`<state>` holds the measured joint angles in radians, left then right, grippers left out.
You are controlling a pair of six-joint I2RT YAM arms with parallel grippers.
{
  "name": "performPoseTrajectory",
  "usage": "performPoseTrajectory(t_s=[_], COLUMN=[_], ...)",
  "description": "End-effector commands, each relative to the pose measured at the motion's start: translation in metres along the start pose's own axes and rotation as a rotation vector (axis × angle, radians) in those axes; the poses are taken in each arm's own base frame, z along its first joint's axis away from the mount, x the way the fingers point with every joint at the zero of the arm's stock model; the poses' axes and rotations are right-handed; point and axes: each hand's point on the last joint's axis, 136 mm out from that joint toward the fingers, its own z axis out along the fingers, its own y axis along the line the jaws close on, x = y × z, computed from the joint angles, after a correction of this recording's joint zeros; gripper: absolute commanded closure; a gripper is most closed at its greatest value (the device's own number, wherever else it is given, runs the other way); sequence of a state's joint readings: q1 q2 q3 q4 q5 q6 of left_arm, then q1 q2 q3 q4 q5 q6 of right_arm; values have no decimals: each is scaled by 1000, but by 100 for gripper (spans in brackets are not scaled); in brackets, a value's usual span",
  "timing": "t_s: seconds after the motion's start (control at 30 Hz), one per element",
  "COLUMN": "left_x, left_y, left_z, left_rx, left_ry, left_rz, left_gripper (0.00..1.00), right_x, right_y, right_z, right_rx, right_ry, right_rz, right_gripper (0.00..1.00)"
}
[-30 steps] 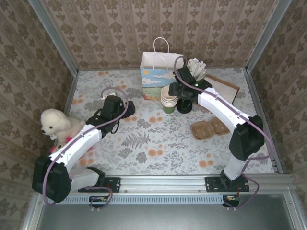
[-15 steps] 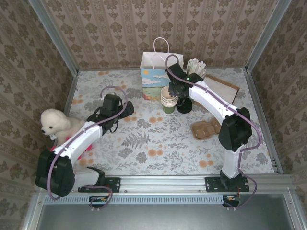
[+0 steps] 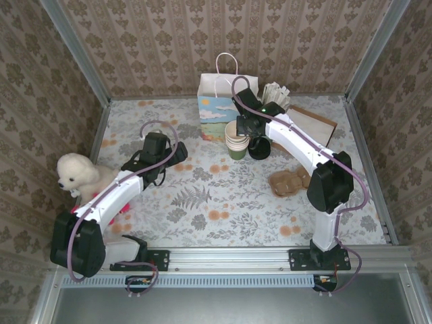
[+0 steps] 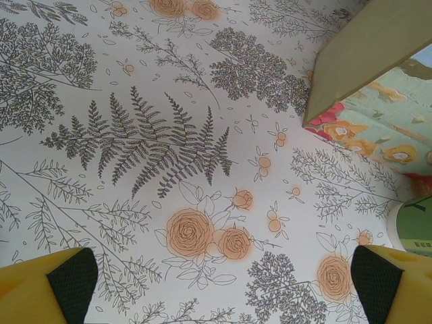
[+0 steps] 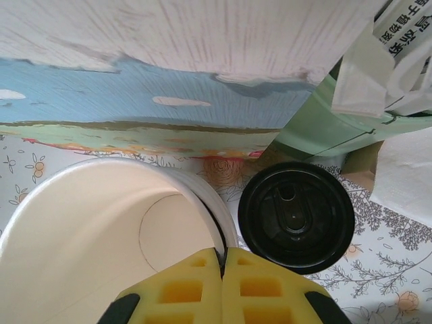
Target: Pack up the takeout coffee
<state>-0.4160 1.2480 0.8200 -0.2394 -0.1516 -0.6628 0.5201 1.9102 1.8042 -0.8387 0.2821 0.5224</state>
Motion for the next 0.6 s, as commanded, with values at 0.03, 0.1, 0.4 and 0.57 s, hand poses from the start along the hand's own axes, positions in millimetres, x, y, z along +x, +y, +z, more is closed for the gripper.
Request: performPoseTrajectory(t_s=[0.03, 0.1, 0.4, 0.57], left_x=[-15, -17, -21, -24], left_y=[-9, -10, -8, -10], left_z=[-9, -11, -11, -9], left_rx=[55, 66, 85, 108], left_ry=[-46, -61, -63, -43], left_rz=[-28, -33, -64, -83], left_gripper=[0, 0, 0, 0], right_x=[-17, -21, -33, -41], right_y=[1, 2, 1, -3], right_z=[-28, -34, -61, -82], right_rx=[-23, -33, -80, -111], right_ry=[-68, -87, -172, -245], right_rz=[-6, -2, 11, 24], right_gripper=[100, 100, 100, 100])
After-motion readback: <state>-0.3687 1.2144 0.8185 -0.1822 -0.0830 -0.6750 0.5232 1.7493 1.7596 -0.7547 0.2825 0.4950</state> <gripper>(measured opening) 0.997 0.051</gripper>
